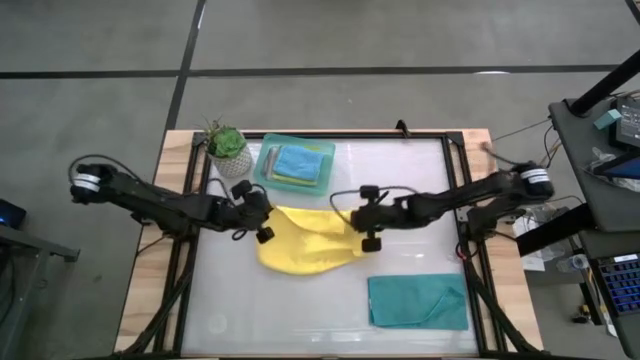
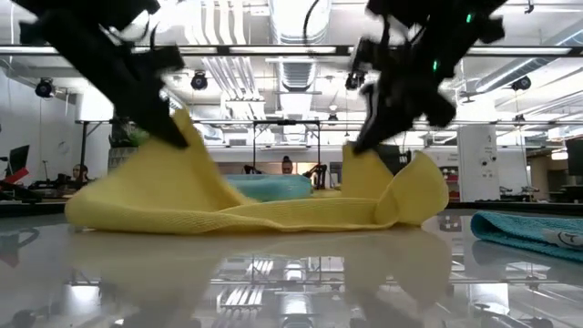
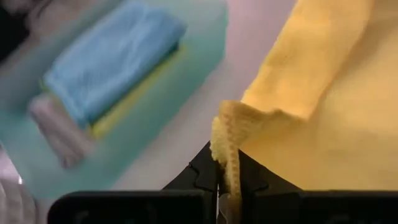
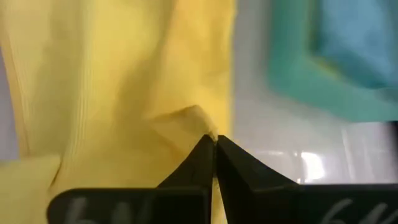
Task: Fold microfiber towels
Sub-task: Fold the yellow microfiber towel
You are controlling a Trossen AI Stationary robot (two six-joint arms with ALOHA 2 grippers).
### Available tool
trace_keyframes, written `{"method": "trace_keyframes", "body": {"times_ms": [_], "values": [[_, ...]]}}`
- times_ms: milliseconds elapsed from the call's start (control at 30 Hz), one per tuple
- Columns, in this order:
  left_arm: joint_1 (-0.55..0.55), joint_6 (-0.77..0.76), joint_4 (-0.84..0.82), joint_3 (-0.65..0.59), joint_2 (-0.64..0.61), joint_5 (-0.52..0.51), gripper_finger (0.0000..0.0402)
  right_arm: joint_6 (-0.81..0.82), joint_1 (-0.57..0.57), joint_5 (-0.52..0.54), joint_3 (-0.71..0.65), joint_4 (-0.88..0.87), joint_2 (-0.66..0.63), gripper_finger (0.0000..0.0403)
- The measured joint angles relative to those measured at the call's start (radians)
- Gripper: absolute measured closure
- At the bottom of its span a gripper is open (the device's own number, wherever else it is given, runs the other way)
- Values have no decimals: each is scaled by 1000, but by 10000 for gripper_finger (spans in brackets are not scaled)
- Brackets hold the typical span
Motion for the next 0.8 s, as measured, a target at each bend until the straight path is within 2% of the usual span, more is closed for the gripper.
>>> {"method": "trace_keyframes", "body": {"times_ms": [267,567,667,800], "values": [[7,291,-70,51,-229,24,402,1,-83,52,0,-89,-325,395],[50,649,-63,112,-470,38,402,-62,-152,40,0,-83,-556,395],[50,704,-79,95,-537,167,402,-39,-136,-52,0,-106,-606,395],[48,653,-98,18,-575,392,402,31,-95,-164,-12,-160,-627,395]]}}
